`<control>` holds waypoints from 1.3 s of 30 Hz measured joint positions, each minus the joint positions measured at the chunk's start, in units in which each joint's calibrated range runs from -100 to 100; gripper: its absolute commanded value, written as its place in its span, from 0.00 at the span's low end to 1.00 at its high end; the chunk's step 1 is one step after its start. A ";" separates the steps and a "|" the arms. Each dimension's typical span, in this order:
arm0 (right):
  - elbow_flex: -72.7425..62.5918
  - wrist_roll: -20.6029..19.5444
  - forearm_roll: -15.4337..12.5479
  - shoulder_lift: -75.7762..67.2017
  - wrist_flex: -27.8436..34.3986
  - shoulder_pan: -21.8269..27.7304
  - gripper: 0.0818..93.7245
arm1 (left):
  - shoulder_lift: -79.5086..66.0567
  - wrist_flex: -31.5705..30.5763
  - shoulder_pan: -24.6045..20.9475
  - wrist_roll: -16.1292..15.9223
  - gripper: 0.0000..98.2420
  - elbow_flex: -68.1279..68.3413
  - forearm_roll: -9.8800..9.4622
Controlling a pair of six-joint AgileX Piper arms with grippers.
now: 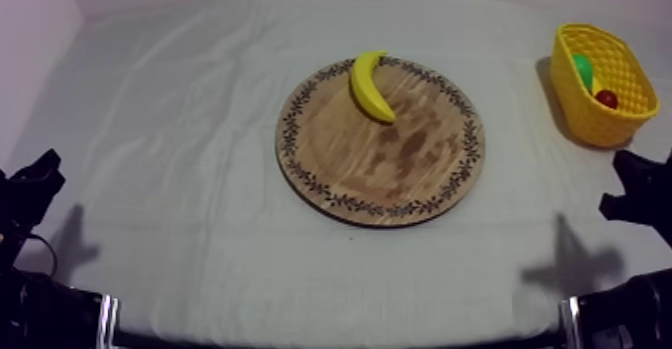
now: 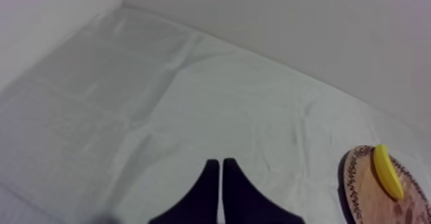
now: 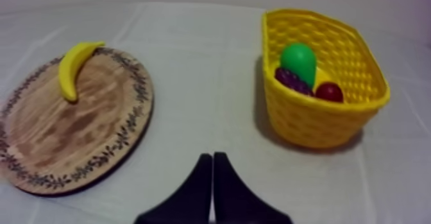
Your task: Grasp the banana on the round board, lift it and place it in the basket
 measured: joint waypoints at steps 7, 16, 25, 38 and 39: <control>-13.62 0.21 -1.72 10.51 -1.04 -4.27 0.01 | 0.00 0.00 0.00 0.00 0.00 0.00 0.00; -34.15 -3.96 -1.29 30.05 -3.92 -8.93 0.01 | 0.00 0.00 0.00 0.00 0.00 0.00 0.00; -51.12 -12.91 6.97 51.20 -1.56 -15.60 0.01 | 0.00 0.00 0.00 -0.03 0.00 0.00 0.00; -66.52 -26.24 13.04 78.17 2.39 -29.25 0.01 | 0.00 0.00 0.00 -0.03 0.00 0.00 0.00; -67.74 -26.28 12.24 79.90 2.30 -29.14 0.01 | 0.00 0.00 0.00 0.00 0.00 0.00 0.00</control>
